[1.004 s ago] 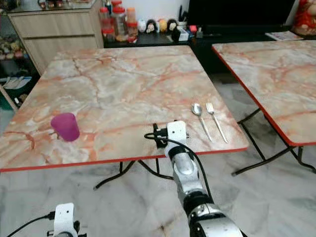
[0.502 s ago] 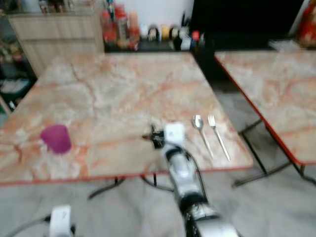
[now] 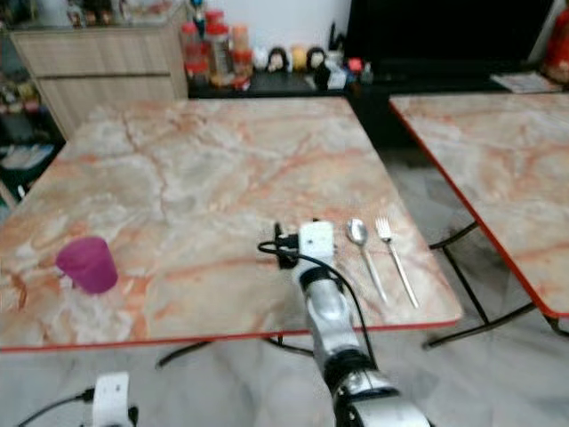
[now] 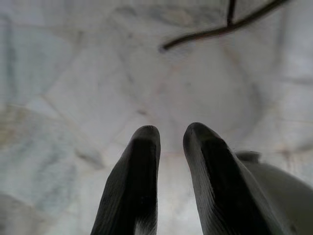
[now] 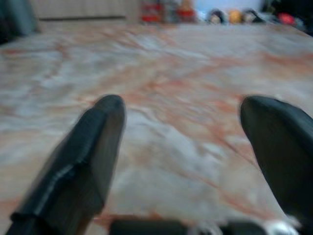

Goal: Setting the table

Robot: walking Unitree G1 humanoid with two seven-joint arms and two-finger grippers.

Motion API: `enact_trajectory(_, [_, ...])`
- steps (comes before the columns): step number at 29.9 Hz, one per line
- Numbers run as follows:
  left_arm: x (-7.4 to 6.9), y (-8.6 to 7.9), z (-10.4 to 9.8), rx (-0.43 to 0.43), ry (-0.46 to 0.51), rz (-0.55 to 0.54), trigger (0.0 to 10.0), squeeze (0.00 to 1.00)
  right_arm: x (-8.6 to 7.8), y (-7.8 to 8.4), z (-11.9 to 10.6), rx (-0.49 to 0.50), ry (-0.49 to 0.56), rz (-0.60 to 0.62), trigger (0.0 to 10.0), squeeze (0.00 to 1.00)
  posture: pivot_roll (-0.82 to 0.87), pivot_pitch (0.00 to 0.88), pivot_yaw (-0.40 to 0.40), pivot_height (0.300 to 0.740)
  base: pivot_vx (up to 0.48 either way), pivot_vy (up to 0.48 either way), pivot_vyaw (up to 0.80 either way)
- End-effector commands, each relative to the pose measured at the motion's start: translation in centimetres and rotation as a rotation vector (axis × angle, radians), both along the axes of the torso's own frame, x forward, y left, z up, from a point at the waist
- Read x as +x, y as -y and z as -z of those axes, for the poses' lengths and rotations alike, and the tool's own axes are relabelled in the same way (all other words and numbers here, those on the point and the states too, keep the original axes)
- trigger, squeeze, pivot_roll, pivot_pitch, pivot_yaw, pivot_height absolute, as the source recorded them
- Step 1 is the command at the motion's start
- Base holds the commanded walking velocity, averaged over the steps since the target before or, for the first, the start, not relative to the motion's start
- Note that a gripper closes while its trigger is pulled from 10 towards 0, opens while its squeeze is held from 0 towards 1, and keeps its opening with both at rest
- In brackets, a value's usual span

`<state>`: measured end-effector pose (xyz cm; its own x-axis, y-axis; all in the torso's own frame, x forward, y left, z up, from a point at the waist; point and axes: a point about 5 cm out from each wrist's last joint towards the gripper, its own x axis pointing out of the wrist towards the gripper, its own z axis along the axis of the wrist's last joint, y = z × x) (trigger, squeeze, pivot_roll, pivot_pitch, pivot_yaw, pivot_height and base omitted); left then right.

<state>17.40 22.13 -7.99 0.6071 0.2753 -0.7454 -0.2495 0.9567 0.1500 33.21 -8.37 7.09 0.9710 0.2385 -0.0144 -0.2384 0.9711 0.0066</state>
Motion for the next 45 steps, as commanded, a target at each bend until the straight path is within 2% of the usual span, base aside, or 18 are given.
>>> enact_trajectory(1, [-0.23, 0.55, 0.24, -0.013, -0.013, 0.003, 10.0, 0.00, -0.11, 1.36, 0.28, -0.007, 0.000, 0.037, 10.0, 0.00, 0.00, 0.000, 0.004, 0.709, 0.000, 0.000, 0.00])
enact_trajectory(12, [-0.17, 0.73, 0.24, -0.013, -0.010, 0.016, 10.0, 0.00, -0.16, 1.85, 0.44, -0.013, -0.005, 0.052, 10.0, 0.00, 0.00, 0.000, 0.004, 0.709, 0.000, 0.000, 0.00])
enact_trajectory(27, [-0.25, 0.72, 0.28, -0.018, -0.011, 0.005, 10.0, 0.00, -0.10, 1.48, 0.37, -0.019, -0.007, 0.034, 10.0, 0.00, 0.00, 0.000, -0.003, 0.709, 0.000, -0.288, 0.00])
enact_trajectory(42, [-0.26, 0.75, 0.30, -0.022, -0.016, 0.003, 10.0, 0.00, 0.02, 1.46, 0.20, -0.018, -0.003, 0.032, 10.0, 0.00, 0.00, 0.000, -0.008, 0.709, 0.000, 0.000, 0.00])
enact_trajectory(45, [-0.34, 0.76, 0.35, -0.013, -0.024, 0.014, 10.0, 0.00, 0.07, 1.39, 0.12, -0.018, -0.002, 0.030, 10.0, 0.00, 0.01, 0.000, -0.008, 0.709, 0.000, -0.409, 0.00])
